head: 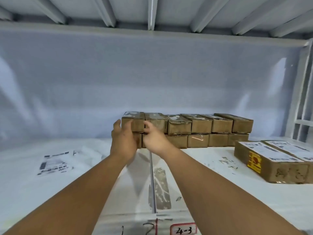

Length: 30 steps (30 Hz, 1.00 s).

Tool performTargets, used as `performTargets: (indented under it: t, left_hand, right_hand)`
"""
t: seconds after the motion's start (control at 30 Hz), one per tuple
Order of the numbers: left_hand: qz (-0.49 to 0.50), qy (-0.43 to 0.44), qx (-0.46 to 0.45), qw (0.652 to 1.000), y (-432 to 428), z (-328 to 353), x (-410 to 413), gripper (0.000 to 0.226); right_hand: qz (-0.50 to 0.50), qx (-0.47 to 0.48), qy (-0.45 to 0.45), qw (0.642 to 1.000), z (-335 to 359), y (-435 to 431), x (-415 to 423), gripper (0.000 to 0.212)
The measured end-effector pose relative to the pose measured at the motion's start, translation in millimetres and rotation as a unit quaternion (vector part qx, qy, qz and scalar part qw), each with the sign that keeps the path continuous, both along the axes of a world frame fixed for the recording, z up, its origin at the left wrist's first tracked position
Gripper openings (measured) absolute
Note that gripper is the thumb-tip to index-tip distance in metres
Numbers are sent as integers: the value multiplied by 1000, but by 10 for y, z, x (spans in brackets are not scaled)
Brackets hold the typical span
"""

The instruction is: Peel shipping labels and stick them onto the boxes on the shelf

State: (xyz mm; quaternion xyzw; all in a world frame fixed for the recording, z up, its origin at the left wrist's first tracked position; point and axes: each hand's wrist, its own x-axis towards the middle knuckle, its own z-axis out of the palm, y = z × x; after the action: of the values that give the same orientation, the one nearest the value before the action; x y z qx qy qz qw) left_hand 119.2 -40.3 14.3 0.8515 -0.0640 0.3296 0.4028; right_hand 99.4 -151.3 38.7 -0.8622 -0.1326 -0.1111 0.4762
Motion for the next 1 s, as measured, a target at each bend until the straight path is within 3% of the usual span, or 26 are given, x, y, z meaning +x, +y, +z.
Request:
performTargets:
  t: [0.13, 0.23, 0.43, 0.63, 0.87, 1.0]
  left_hand:
    - [75, -14, 105, 991, 44, -33, 317, 60]
    - [127, -12, 161, 979, 22, -47, 458, 63]
    - [157, -54, 254, 953, -18, -96, 627, 67]
    - [176, -60, 251, 950, -76, -93, 695, 76]
    - [160, -48, 214, 963, -113, -86, 692, 66]
    - [160, -73, 147, 973, -108, -77, 665, 64]
  right_hand:
    - [-3, -20, -17, 1000, 65, 95, 265, 63]
    - [-32, 30, -44, 998, -36, 107, 357, 65]
    - [-55, 48, -40, 997, -297, -18, 443, 57]
    - [-83, 22, -46, 995, -291, -53, 410, 53]
    - [-96, 36, -41, 994, -289, -116, 414, 45]
    - [-94, 49, -36, 994, -302, -140, 405, 44]
